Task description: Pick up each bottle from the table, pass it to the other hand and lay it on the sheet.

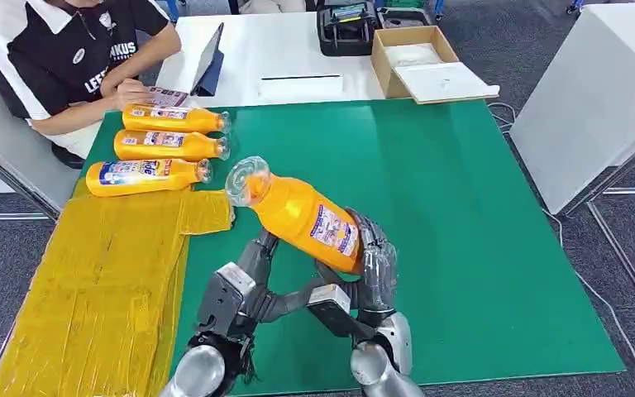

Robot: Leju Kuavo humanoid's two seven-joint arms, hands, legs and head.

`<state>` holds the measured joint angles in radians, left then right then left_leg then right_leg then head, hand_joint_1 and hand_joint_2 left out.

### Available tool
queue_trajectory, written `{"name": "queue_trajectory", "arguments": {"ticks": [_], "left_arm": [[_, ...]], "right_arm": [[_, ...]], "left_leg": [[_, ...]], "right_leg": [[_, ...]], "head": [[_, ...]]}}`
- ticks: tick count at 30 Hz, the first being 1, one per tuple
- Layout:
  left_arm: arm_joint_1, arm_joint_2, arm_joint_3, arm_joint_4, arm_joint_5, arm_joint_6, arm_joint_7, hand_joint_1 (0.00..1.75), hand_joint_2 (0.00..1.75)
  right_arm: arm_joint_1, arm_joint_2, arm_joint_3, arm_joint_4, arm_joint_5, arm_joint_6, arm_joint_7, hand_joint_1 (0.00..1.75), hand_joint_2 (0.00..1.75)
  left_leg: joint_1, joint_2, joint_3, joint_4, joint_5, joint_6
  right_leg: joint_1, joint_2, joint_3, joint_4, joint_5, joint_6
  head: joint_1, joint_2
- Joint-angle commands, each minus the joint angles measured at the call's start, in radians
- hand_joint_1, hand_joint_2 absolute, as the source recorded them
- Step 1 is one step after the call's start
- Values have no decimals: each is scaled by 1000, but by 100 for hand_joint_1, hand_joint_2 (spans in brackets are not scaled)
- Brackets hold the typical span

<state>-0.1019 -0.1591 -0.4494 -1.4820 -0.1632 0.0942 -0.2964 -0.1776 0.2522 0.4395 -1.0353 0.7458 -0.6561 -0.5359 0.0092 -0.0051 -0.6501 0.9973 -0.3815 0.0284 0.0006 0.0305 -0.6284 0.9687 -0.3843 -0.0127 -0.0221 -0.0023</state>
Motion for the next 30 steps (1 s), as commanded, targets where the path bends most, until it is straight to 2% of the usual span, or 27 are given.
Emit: {"name": "queue_trajectory", "arguments": {"ticks": [1,8,9,11,12,15,16,21,23,24,26,28,30], "left_arm": [[-89,8,-50,101,56,-4,6,0,175],[-100,9,-55,109,71,-6,4,0,175],[-103,10,-57,110,76,-4,3,0,175],[-118,-6,-33,133,187,-22,13,0,175],[-125,-6,-23,142,226,-32,17,0,175],[-143,-7,5,165,331,-32,8,0,175],[-146,-5,6,166,338,-30,8,0,175],[-149,3,10,159,366,-27,9,0,175],[-150,11,16,150,396,-19,2,0,175],[-148,15,29,139,422,-22,-2,0,175],[-143,22,59,113,457,-18,-12,0,175],[-131,27,91,85,484,-15,-14,0,175],[-129,29,99,81,487,-13,-15,0,175]], "right_arm": [[-62,-18,96,99,30,-42,7,175,175],[-69,-19,104,110,29,-42,3,175,175],[-70,-19,106,111,37,-42,3,175,175],[-83,-10,134,148,36,-42,-3,175,175],[-87,-8,139,154,36,-42,-4,175,175],[-97,-5,160,181,51,-42,6,175,175],[-97,-5,163,184,52,-42,9,175,175],[-98,-8,170,194,48,-42,10,175,175],[-101,-6,171,208,51,-42,16,175,175],[-103,-5,171,219,49,-42,17,175,175],[-102,-4,162,233,61,-42,24,175,175],[-69,7,92,228,148,-42,13,175,175],[-66,14,75,244,153,-42,0,175,175]], "left_leg": [[-1,-2,5,0,-1,-1],[-1,-2,6,0,-2,-2],[-1,-1,3,-1,0,-1],[-1,-2,6,0,-2,-2],[0,-1,2,0,0,-1],[0,-1,2,-1,0,-1],[-2,-2,8,1,-3,-2],[0,-1,2,-1,0,-1],[-1,-2,8,0,-2,-2],[-1,-1,3,-1,1,-1],[-1,-1,7,0,-2,-2],[-1,-1,5,-1,-1,-2],[0,0,3,-1,0,-1]], "right_leg": [[-1,-5,6,0,-2,1],[-1,-5,7,0,-3,1],[0,-3,3,0,-1,0],[-1,-5,7,0,-3,1],[0,-2,3,0,-1,0],[0,-3,3,0,-1,0],[-1,-6,9,1,-4,1],[0,-3,3,0,-1,0],[-1,-6,9,1,-4,1],[0,-2,3,0,-1,0],[-1,-4,7,1,-3,1],[0,-4,6,0,-2,0],[0,-2,4,0,-1,0]], "head": [[0,0],[0,0],[0,0],[0,0],[0,0],[0,0],[0,0],[0,0],[0,0],[0,0],[-1,0],[0,0],[0,0]]}}
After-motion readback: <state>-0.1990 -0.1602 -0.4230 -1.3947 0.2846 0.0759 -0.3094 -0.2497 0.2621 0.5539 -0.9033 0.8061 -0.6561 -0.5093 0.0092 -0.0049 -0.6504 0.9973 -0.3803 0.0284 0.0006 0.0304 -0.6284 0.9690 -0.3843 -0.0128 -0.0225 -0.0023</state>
